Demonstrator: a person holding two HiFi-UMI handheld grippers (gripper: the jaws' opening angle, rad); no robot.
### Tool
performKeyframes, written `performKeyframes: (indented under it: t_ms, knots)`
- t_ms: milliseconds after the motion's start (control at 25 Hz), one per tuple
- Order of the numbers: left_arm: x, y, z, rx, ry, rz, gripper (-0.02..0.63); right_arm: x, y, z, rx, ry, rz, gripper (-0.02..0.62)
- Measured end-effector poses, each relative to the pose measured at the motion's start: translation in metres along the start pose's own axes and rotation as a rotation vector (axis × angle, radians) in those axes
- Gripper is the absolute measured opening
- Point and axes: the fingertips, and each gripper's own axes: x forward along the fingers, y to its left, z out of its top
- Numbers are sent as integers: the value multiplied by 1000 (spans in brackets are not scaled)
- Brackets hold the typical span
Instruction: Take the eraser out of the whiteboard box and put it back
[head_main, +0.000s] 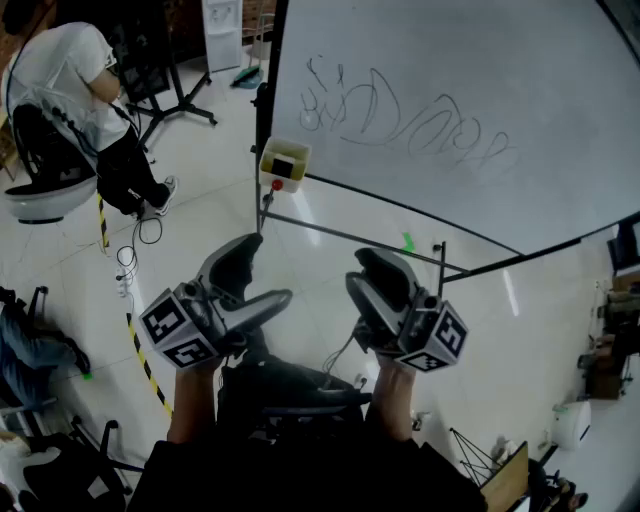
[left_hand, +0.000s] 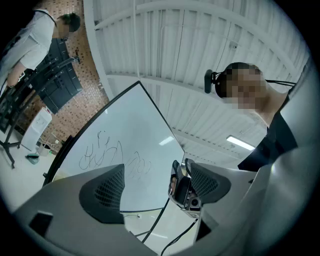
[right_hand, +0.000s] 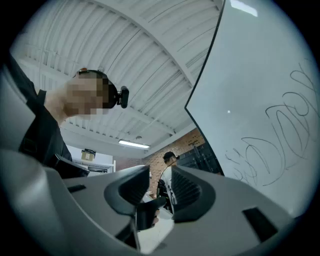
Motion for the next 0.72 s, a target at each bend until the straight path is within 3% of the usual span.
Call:
performKeyframes:
  t_ms: [360,720]
  knots:
    - [-20,69,21,-88,6,-8,414,60,-36,-24,-5,30,-58,147]
    - [-26,104,33,-70,8,9,431,88,-55,-41,4,63,-82,147]
